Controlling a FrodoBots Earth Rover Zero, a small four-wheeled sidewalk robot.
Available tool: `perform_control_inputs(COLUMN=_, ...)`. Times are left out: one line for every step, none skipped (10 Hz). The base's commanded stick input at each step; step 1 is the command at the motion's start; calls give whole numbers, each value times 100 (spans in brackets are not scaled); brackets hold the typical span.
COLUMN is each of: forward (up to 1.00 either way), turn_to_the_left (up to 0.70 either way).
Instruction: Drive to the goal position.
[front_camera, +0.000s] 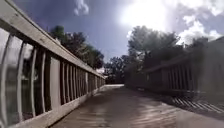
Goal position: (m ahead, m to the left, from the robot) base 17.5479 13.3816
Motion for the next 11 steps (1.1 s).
perform_control_inputs(forward=70, turn_to_the_left=0)
perform_control_inputs(forward=70, turn_to_the_left=0)
perform_control_inputs(forward=70, turn_to_the_left=0)
perform_control_inputs(forward=70, turn_to_the_left=0)
perform_control_inputs(forward=70, turn_to_the_left=0)
perform_control_inputs(forward=70, turn_to_the_left=0)
perform_control_inputs(forward=70, turn_to_the_left=0)
perform_control_inputs(forward=70, turn_to_the_left=0)
perform_control_inputs(forward=70, turn_to_the_left=0)
perform_control_inputs(forward=70, turn_to_the_left=0)
perform_control_inputs(forward=70, turn_to_the_left=0)
